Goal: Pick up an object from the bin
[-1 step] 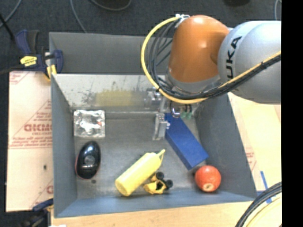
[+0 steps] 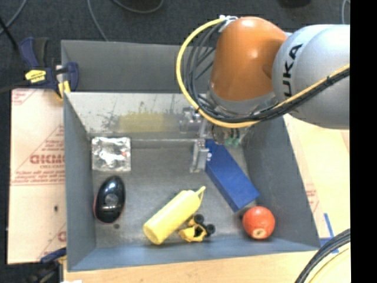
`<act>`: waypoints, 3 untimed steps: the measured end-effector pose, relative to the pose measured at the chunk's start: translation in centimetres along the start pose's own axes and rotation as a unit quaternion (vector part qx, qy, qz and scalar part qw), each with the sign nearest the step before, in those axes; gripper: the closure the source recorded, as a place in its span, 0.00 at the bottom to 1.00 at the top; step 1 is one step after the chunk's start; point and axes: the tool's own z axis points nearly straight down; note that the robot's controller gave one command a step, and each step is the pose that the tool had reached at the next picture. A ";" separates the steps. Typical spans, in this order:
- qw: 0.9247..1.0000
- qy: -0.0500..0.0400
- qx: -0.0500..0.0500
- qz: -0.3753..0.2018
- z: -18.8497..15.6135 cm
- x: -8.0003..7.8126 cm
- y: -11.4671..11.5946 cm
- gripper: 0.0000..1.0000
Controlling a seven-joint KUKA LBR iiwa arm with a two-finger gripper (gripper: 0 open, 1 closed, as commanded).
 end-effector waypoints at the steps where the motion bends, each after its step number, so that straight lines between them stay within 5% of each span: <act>1: 0.999 -0.001 0.001 -0.035 3.4 1.7 1.3 0.00; 2: 0.994 -0.002 -0.001 -0.111 7.9 1.8 0.1 0.00; 3: 0.991 -0.002 0.001 -0.131 11.5 4.8 -1.4 0.00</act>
Offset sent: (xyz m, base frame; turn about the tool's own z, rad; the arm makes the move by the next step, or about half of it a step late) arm -0.0152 -0.0210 -0.1056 -0.2648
